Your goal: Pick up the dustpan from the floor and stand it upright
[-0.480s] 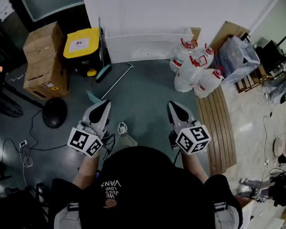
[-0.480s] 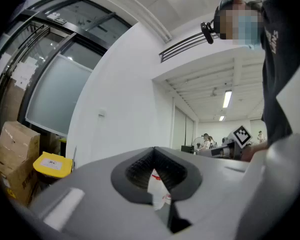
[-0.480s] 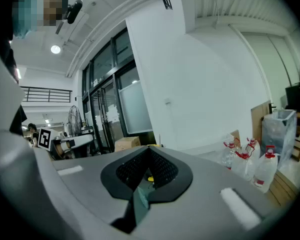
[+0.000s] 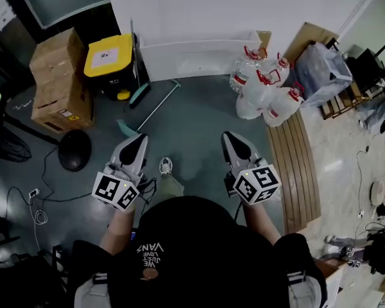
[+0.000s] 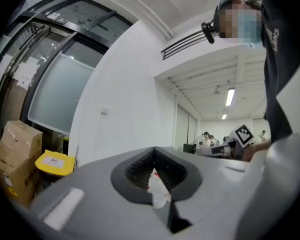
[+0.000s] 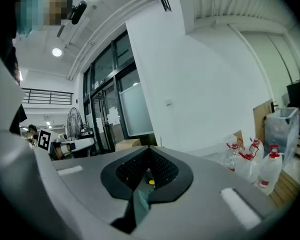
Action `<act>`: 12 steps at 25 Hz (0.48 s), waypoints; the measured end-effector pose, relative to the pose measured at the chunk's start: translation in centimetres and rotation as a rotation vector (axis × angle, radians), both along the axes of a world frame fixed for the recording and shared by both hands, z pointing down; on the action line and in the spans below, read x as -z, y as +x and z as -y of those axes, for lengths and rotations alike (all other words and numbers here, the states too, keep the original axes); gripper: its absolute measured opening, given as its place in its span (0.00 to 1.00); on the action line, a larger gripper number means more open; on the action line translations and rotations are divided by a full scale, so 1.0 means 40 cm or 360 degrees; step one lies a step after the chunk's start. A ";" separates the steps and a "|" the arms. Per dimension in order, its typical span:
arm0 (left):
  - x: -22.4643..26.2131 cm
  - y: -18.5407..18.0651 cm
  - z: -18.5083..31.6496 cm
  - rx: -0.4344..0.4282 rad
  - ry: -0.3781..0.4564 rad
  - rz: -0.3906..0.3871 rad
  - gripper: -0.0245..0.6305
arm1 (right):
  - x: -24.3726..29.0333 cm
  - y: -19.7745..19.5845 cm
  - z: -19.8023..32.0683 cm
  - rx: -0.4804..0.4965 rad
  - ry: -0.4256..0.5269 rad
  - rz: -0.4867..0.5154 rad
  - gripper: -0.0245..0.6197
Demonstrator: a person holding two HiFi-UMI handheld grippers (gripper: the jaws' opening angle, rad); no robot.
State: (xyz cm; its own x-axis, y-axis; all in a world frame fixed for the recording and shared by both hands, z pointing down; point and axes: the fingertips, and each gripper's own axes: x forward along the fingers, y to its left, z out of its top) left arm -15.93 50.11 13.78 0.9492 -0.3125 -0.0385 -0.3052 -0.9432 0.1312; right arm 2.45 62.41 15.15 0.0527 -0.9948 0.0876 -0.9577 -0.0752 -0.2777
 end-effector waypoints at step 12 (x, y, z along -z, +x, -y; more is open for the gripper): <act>-0.075 0.092 0.316 -0.0005 -0.0081 0.0010 0.19 | -0.035 0.082 0.344 -0.0048 -0.0019 0.0007 0.26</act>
